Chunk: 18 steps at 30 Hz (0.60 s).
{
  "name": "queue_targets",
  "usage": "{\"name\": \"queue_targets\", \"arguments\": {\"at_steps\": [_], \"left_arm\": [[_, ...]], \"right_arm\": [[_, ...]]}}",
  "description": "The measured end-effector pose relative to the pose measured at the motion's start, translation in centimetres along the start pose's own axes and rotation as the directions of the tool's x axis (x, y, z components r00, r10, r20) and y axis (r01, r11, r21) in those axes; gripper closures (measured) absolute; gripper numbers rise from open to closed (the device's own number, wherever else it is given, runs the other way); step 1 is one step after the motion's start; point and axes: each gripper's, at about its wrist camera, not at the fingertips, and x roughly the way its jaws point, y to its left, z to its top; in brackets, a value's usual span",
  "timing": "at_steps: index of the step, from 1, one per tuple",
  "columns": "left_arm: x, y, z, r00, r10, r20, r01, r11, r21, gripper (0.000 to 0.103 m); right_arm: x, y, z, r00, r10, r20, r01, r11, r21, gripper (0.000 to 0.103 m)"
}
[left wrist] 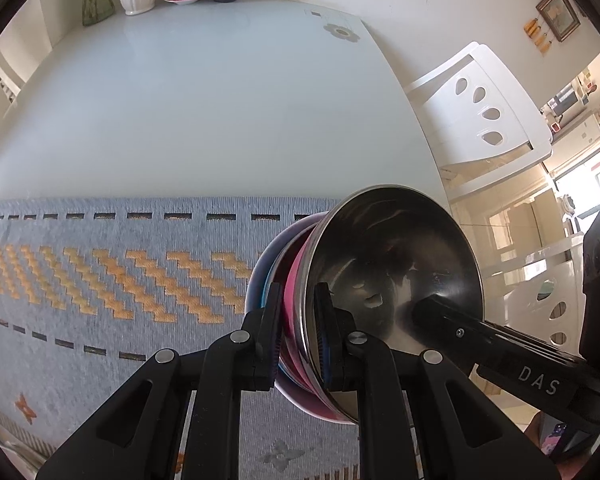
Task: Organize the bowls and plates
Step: 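Grasp the bowl-and-plate stack rim with the right gripper while the left gripper holds it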
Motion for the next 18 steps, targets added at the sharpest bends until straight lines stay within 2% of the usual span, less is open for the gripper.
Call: {"name": "queue_targets", "arguments": {"at_steps": [18], "left_arm": [[-0.69, 0.16, 0.09, 1.0, 0.019, 0.004, -0.019, 1.0, -0.012, 0.09]], "right_arm": [[0.12, -0.4, -0.62, 0.999, 0.025, -0.036, -0.024, 0.999, 0.025, 0.084]]}}
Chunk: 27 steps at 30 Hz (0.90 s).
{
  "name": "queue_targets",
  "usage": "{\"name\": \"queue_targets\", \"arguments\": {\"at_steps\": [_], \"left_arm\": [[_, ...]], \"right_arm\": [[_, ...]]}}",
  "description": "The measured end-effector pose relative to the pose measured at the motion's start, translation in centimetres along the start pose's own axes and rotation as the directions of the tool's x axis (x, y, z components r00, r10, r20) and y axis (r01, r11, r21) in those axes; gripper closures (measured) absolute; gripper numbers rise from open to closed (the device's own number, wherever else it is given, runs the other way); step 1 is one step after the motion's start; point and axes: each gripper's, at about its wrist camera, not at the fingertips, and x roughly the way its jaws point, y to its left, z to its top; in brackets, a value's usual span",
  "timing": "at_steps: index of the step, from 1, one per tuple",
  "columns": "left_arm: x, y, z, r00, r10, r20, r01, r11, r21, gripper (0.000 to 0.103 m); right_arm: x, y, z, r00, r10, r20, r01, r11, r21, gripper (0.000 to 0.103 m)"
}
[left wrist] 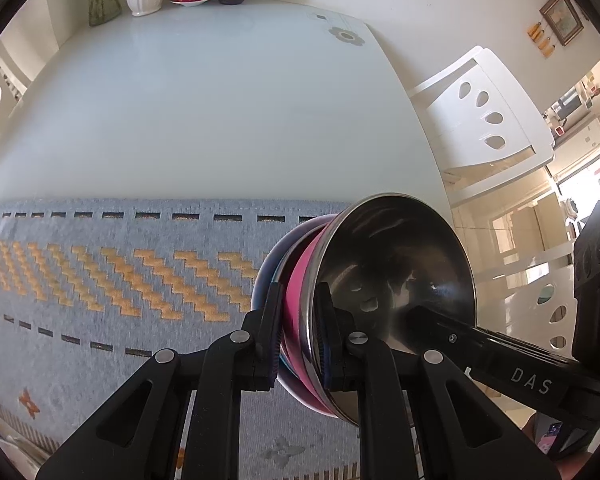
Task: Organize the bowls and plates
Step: 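Grasp the bowl-and-plate stack rim with the right gripper while the left gripper holds it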
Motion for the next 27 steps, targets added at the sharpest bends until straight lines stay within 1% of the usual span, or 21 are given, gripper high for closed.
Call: {"name": "queue_targets", "arguments": {"at_steps": [6, 7, 9, 10, 15, 17, 19, 21, 22, 23, 25, 26, 27], "left_arm": [[0.1, 0.0, 0.1, 1.0, -0.001, -0.003, 0.001, 1.0, -0.011, 0.088], [0.1, 0.0, 0.1, 1.0, -0.003, -0.004, 0.003, 1.0, -0.013, 0.087], [0.1, 0.1, 0.2, 1.0, -0.005, -0.007, 0.005, 1.0, -0.02, 0.082], [0.1, 0.1, 0.2, 1.0, -0.004, -0.009, 0.004, 1.0, -0.022, 0.081], [-0.3, 0.0, 0.3, 1.0, -0.012, -0.002, 0.012, 1.0, -0.016, 0.081], [-0.5, 0.0, 0.3, 1.0, -0.01, -0.002, 0.01, 1.0, -0.01, 0.081], [-0.6, 0.0, 0.4, 1.0, -0.01, -0.005, 0.01, 1.0, -0.007, 0.08], [-0.7, 0.0, 0.4, 1.0, -0.018, -0.005, 0.018, 1.0, -0.01, 0.076], [-0.8, 0.1, 0.5, 1.0, -0.019, -0.005, 0.019, 1.0, -0.014, 0.076], [-0.9, 0.2, 0.5, 1.0, -0.016, -0.001, 0.015, 1.0, -0.021, 0.076], [-1.0, 0.5, 0.6, 1.0, -0.015, 0.006, 0.015, 0.999, -0.037, 0.073], [-0.9, 0.7, 0.7, 1.0, -0.017, -0.001, 0.017, 0.999, -0.046, 0.066], [-0.9, 0.9, 0.7, 1.0, -0.021, -0.004, 0.02, 0.998, -0.052, 0.059]], "right_arm": [[0.0, -0.6, -0.3, 0.999, 0.038, -0.011, -0.038, 0.999, 0.029, 0.085], [-0.1, -0.6, -0.3, 0.999, 0.037, -0.009, -0.037, 0.999, 0.029, 0.085], [-0.4, -0.6, -0.4, 1.0, 0.03, -0.002, -0.03, 0.999, 0.025, 0.085], [-0.5, -0.5, -0.4, 1.0, 0.027, 0.0, -0.027, 0.999, 0.023, 0.085], [-1.1, -0.5, -0.6, 1.0, -0.002, 0.01, 0.002, 1.0, 0.013, 0.084], [-1.3, -0.7, -0.6, 1.0, 0.019, 0.013, -0.019, 1.0, 0.021, 0.083], [-1.4, -0.7, -0.7, 1.0, 0.019, 0.013, -0.019, 1.0, 0.021, 0.083], [-1.4, -0.6, -0.7, 1.0, 0.016, 0.012, -0.017, 1.0, 0.024, 0.082], [-1.4, -0.5, -0.7, 1.0, 0.017, 0.013, -0.018, 0.999, 0.026, 0.081], [-1.5, -0.5, -0.8, 1.0, 0.022, 0.015, -0.022, 0.999, 0.028, 0.079], [-1.4, -0.3, -0.8, 0.999, 0.034, 0.016, -0.034, 0.999, 0.028, 0.069], [-1.4, -0.2, -0.7, 0.999, 0.041, 0.013, -0.041, 0.999, 0.027, 0.056], [-1.3, -0.3, -0.7, 0.999, 0.042, 0.014, -0.042, 0.999, 0.029, 0.05]]}}
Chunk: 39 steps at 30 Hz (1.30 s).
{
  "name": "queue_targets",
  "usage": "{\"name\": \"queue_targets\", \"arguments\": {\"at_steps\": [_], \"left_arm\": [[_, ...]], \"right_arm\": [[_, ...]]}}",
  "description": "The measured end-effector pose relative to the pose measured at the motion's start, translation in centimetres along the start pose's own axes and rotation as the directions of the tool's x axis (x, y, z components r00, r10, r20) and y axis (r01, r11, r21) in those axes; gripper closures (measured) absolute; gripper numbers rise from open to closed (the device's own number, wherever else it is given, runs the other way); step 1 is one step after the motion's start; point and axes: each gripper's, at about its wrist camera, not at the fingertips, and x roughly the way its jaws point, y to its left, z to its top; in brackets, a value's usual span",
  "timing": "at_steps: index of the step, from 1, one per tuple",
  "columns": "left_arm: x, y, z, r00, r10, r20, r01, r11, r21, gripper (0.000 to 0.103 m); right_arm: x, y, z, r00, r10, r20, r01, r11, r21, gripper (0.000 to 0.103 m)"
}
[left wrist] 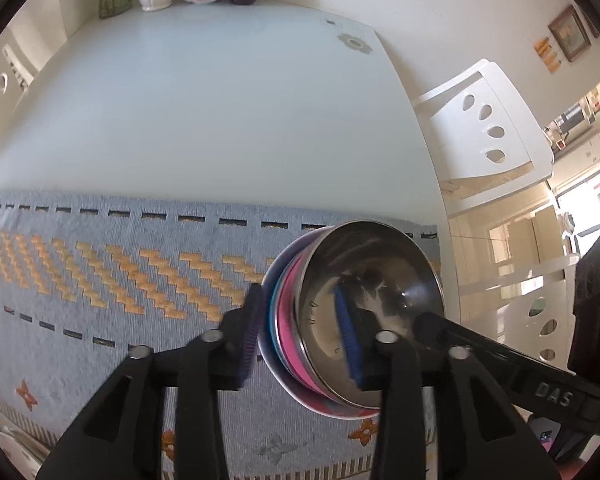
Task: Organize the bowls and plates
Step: 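Grasp the bowl-and-plate stack rim with the right gripper while the left gripper holds it, then lift and carry the bowl-and-plate stack with both grippers toward the hexagonal plates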
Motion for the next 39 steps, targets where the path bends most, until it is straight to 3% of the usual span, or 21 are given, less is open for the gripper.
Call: {"name": "queue_targets", "arguments": {"at_steps": [3, 5, 9, 14, 17, 21, 25, 29, 33, 39], "left_arm": [[-0.4, 0.6, 0.1, 1.0, -0.002, 0.019, 0.003, 1.0, -0.016, 0.042], [-0.5, 0.9, 0.2, 0.999, 0.001, 0.032, 0.0, 1.0, -0.031, 0.04], [0.2, 1.2, 0.1, 1.0, 0.002, 0.009, -0.002, 0.999, -0.035, 0.04], [1.5, 1.6, 0.0, 1.0, -0.023, -0.005, 0.023, 0.998, -0.062, 0.04], [2.3, 1.6, -0.1, 0.999, -0.035, -0.02, 0.034, 0.997, -0.071, 0.04], [2.9, 1.0, -0.3, 1.0, 0.022, -0.009, -0.023, 0.999, -0.037, 0.04], [3.6, 1.1, -0.4, 1.0, 0.0, -0.023, -0.002, 0.999, -0.045, 0.042], [4.0, 1.1, -0.4, 0.998, -0.061, -0.017, 0.06, 0.996, -0.061, 0.054], [4.6, 0.6, -0.7, 0.999, -0.039, -0.022, 0.038, 0.998, -0.045, 0.065], [4.6, 0.9, -0.8, 0.999, -0.052, -0.014, 0.051, 0.997, -0.063, 0.066]], "right_arm": [[-0.7, 0.3, -0.1, 1.0, 0.013, 0.021, -0.013, 1.0, -0.013, 0.049], [-1.2, 0.6, 0.0, 0.999, 0.009, 0.038, -0.008, 1.0, -0.028, 0.046], [-0.1, -0.1, 0.3, 0.999, -0.048, 0.017, 0.049, 0.999, -0.009, 0.045], [1.7, -2.0, 0.6, 0.997, 0.079, -0.026, -0.077, 0.995, 0.069, 0.045], [3.0, -2.7, 0.7, 0.995, 0.087, -0.047, -0.082, 0.992, 0.096, 0.045], [4.2, -2.9, 0.8, 0.994, 0.087, -0.063, -0.08, 0.99, 0.115, 0.046], [5.0, -3.2, 0.9, 0.989, 0.131, -0.064, -0.12, 0.981, 0.153, 0.046], [5.6, -3.0, 0.8, 0.988, 0.132, -0.076, -0.119, 0.981, 0.153, 0.046], [5.6, -3.0, 0.9, 0.99, 0.126, -0.07, -0.114, 0.98, 0.166, 0.047], [5.5, -3.5, 0.7, 0.992, 0.104, -0.07, -0.091, 0.981, 0.173, 0.056]]}}
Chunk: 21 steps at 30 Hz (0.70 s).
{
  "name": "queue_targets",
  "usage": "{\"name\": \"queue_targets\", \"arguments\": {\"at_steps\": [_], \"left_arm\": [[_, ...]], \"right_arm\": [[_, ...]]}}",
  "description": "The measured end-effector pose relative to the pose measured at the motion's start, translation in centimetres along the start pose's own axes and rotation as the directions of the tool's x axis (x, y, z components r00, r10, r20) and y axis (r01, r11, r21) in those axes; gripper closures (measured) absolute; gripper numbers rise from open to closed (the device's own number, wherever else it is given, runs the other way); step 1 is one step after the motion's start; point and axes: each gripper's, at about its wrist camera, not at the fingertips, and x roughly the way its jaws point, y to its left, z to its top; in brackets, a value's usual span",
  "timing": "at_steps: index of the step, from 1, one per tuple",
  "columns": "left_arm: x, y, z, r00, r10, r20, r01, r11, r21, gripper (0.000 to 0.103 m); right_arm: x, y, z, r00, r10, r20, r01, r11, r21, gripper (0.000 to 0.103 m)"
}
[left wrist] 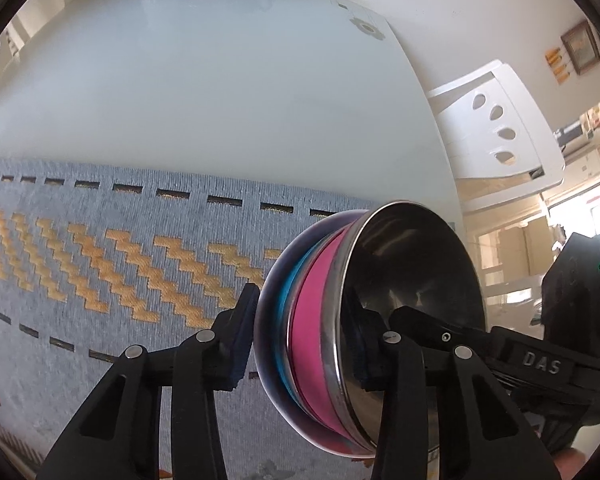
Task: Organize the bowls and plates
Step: 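Lift and carry the bowl-and-plate stack with both grippers toward the hexagonal plates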
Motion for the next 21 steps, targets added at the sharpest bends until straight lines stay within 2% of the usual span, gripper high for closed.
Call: {"name": "queue_targets", "arguments": {"at_steps": [3, 13, 21], "left_arm": [[-0.12, -0.16, -0.21, 1.0, 0.016, 0.007, -0.017, 1.0, 0.015, 0.066], [-0.48, -0.68, -0.48, 0.998, 0.039, 0.049, -0.042, 0.998, 0.047, 0.066], [-0.44, -0.94, -0.5, 0.998, 0.048, 0.045, -0.051, 0.996, 0.076, 0.066]], "right_arm": [[-0.25, -0.46, -0.18, 1.0, -0.011, 0.027, 0.01, 0.999, 0.034, 0.064], [-0.8, -0.09, -0.47, 0.998, -0.035, 0.054, 0.036, 0.999, -0.008, 0.066], [-0.85, 0.17, -0.64, 0.997, -0.053, 0.051, 0.055, 0.997, -0.045, 0.066]]}}
